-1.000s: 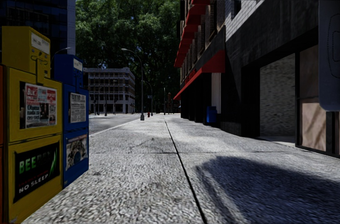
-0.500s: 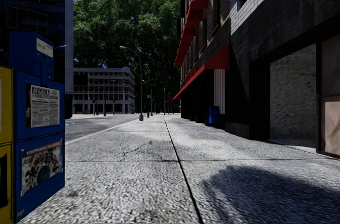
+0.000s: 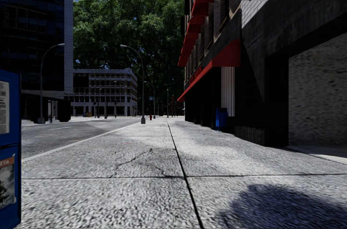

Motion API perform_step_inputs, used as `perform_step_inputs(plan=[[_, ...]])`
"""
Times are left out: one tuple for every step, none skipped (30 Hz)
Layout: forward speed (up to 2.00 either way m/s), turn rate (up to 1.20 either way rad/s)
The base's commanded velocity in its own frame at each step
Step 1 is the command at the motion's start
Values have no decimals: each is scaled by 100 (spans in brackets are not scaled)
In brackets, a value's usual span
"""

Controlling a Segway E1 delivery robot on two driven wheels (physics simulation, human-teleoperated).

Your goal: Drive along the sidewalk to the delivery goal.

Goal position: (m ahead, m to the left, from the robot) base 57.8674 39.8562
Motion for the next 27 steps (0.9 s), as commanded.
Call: perform_step_inputs(plan=[[114, 0], [114, 0], [114, 0], [114, 0], [114, 0], [114, 0], [114, 0], [114, 0], [114, 0], [114, 0], [114, 0], [114, 0], [114, 0], [114, 0], [114, 0], [114, 0], [114, 0], [114, 0], [114, 0], [114, 0], [114, 0], [114, 0], [114, 0], [114, 0], [114, 0], [114, 0], [114, 0]])
